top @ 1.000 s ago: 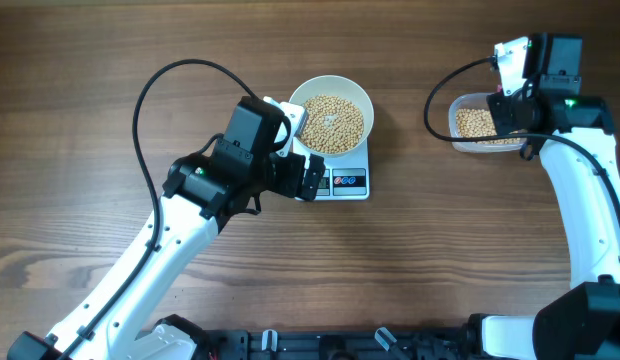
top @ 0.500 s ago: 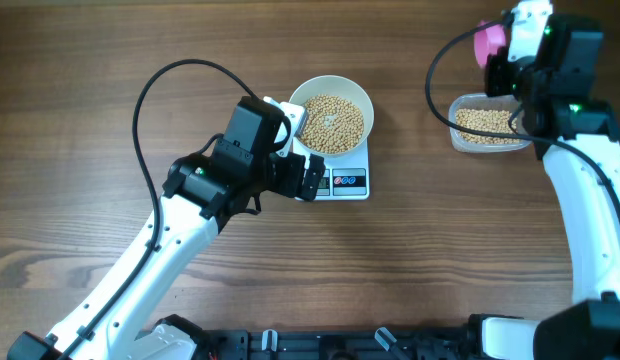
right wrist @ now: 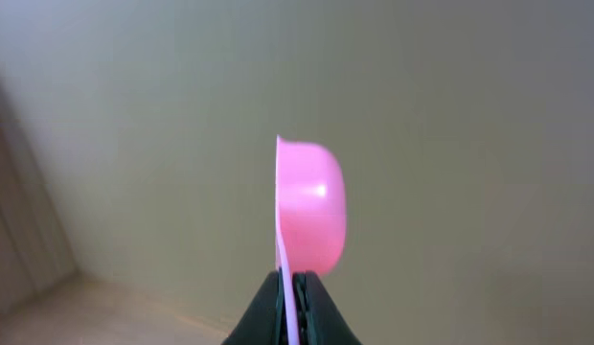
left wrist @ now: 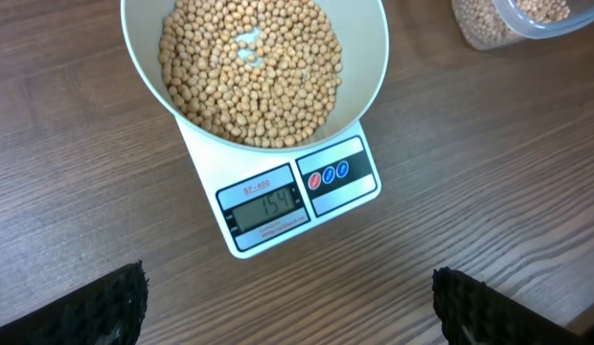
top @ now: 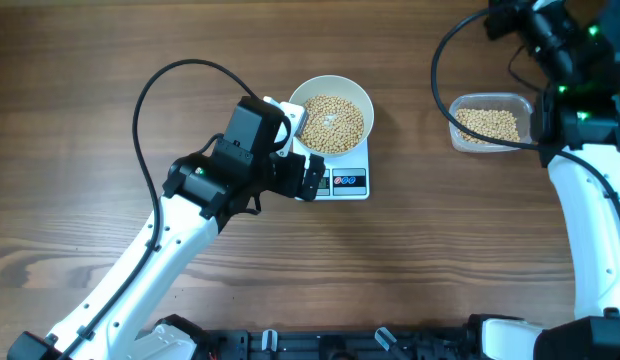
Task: Scoop item into bowl and weigh 150g on scale
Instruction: 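Raise the empty scoop and move it left back into the bowl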
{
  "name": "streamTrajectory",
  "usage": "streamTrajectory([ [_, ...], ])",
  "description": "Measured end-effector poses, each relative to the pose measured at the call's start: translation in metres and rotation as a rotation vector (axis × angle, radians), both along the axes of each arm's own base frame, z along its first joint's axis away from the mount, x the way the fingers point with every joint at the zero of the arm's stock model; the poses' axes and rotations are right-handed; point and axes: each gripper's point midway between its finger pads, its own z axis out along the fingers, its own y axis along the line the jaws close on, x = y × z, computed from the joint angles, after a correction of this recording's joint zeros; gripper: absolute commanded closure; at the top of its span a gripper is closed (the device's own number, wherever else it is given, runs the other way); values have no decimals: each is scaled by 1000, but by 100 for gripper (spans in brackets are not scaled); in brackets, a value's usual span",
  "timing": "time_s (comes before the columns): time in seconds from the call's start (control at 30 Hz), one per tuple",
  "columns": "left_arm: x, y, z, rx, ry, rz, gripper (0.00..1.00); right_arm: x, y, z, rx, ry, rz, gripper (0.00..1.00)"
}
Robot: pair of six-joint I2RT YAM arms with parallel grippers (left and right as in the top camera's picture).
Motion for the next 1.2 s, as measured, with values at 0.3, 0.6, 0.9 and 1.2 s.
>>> streamTrajectory([
  [0.3, 0, 0, 0, 0, 0, 0, 0, -4, -34, 5, 69, 18, 1, 96],
  [0.6, 0, 0, 0, 0, 0, 0, 0, -9, -74, 4, 148, 67, -22, 96],
  [0.9, 0, 0, 0, 0, 0, 0, 0, -20, -18, -57, 149, 349, 182, 96],
  [1.2, 0, 0, 0, 0, 0, 0, 0, -30, 73, -124, -160, 424, 327, 96],
])
